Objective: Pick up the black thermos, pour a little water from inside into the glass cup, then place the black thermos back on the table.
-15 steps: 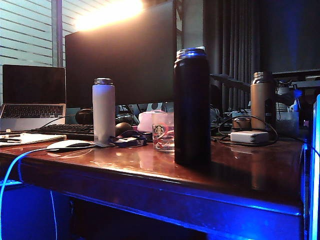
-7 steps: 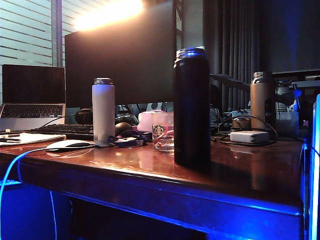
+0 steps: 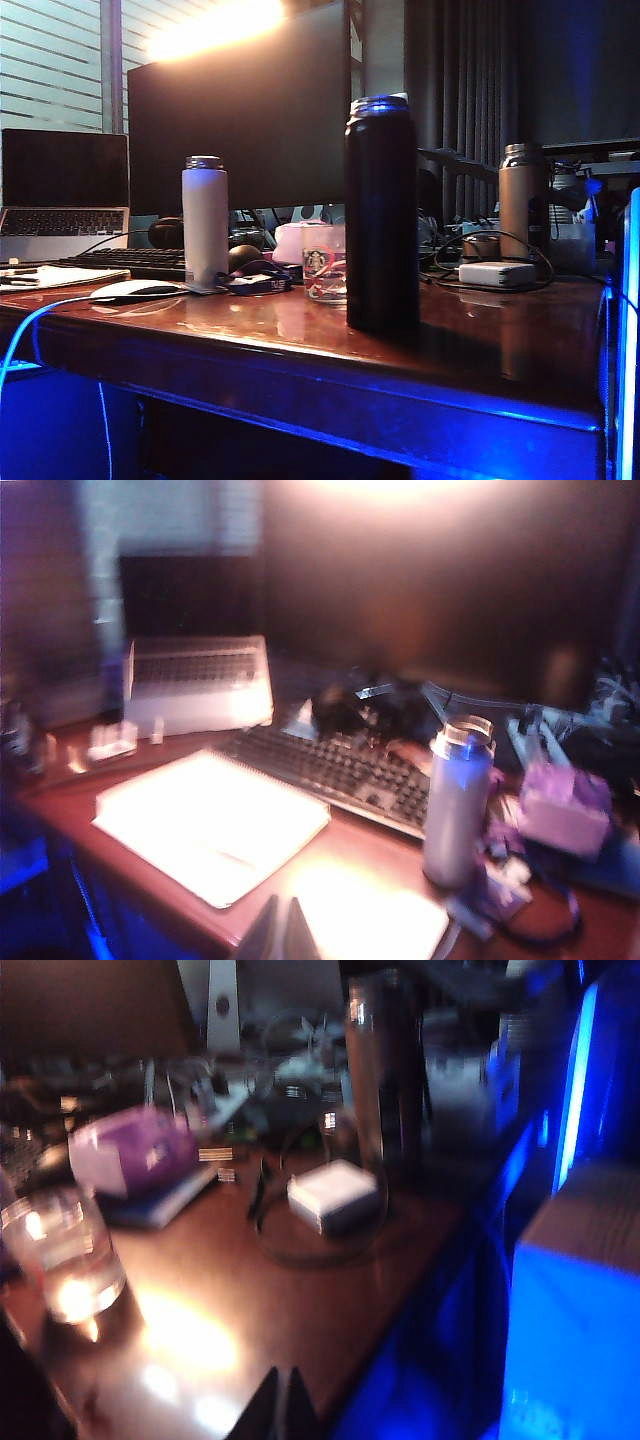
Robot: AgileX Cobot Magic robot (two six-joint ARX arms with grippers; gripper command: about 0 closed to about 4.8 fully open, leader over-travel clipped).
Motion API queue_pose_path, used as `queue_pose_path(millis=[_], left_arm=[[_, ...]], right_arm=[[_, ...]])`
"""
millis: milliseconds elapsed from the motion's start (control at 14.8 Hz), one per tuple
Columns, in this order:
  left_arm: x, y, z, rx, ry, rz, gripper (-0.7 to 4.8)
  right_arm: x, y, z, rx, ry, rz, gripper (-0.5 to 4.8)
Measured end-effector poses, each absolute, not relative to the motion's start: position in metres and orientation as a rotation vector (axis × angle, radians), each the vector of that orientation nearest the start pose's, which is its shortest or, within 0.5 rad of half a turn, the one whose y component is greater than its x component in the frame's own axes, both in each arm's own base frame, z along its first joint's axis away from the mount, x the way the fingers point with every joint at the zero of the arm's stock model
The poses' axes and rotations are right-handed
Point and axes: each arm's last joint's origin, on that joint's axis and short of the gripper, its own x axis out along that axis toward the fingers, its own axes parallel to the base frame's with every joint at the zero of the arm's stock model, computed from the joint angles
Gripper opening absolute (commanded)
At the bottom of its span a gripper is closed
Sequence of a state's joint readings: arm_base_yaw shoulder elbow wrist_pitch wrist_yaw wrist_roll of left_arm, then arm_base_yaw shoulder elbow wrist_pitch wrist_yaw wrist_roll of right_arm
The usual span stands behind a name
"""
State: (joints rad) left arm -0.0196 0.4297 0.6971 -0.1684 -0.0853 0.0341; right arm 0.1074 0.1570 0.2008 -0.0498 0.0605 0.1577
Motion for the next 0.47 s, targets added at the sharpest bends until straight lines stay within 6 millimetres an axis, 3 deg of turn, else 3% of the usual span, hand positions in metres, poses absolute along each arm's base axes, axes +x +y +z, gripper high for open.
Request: queue_pose_path(millis=[203, 338, 473], left_arm=[[0.136, -0.009, 0.425, 0.140, 0.048, -0.235, -0.03], [0.156, -0.016, 0.445, 0.110, 0.174, -0.483, -0.03], [0.170, -0.020, 0.450, 0.119, 0.268, -0.629, -0.03]], right_arm=[[0.119, 0.011, 0.247, 0.108, 0.067, 0.039, -0.01], [0.136, 0.013, 0.253, 0.093, 0.131, 0.039, -0.01], [0.154, 0.016, 0.252, 0.090, 0.163, 0.078, -0.01]])
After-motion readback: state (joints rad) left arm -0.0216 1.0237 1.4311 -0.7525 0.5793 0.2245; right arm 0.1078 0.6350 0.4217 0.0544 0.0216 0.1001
